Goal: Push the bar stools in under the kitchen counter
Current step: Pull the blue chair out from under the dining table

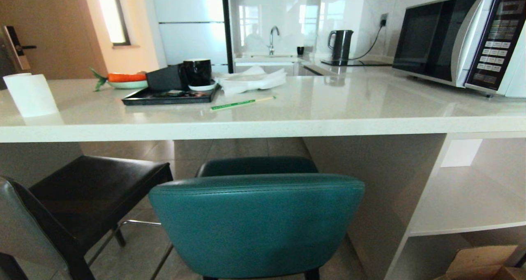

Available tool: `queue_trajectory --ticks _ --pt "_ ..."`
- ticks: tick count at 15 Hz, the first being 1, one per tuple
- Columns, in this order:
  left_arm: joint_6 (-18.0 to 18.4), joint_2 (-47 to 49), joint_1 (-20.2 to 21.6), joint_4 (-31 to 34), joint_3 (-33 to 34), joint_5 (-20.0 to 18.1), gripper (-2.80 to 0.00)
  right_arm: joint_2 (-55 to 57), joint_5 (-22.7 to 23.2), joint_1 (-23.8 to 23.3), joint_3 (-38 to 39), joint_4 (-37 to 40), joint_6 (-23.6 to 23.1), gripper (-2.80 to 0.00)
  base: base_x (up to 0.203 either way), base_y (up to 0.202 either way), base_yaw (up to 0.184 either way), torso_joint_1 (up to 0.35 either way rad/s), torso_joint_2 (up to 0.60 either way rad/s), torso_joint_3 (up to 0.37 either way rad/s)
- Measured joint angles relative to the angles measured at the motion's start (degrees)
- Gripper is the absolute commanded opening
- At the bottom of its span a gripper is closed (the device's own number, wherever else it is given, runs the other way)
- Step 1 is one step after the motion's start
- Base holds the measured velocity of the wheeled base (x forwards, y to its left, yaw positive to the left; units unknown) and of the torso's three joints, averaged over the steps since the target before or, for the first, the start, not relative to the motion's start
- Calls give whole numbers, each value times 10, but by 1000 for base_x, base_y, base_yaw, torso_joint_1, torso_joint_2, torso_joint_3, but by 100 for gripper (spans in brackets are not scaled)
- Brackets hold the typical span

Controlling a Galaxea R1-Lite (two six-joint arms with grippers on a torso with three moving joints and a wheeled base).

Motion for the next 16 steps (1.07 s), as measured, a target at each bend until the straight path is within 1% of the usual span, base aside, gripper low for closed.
queue_trajectory --ticks 1,2,3,4,7,9,11,13,14,16 --pt "7 0 0 0 0 0 -280 0 10 0 0 0 -16 -280 0 0 0 0 0 0" --pt "27 0 0 0 0 -2 -280 0 18 0 0 0 -34 -280 0 0 0 0 0 0" --pt "47 0 0 -2 0 -3 -280 0 22 0 -1 2 -40 -280 0 0 0 0 0 0" --pt "52 0 0 -8 -3 -8 -280 2 28 0 -7 9 -39 -280 0 0 0 0 0 0" --pt "45 39 -2 -14 -59 -66 -280 55 64 2 -75 0 -30 -280 0 0 0 0 0 0" --pt "15 121 -7 -49 -93 -87 -280 140 87 6 -114 -33 -20 -280 0 0 0 0 0 0" --pt "-13 232 -11 -122 -107 -94 -280 243 110 10 -126 -99 -12 -280 0 0 0 0 0 0" --pt "-28 360 -14 -228 -109 -98 -280 358 133 15 -124 -182 -7 -280 0 0 0 0 0 0" --pt "-34 430 -15 -293 -105 -100 -280 421 142 17 -120 -228 -5 -280 0 0 0 0 0 0" --pt "-43 538 -17 -403 -90 -102 -280 527 153 29 -110 -309 -3 -280 0 0 0 0 0 0"
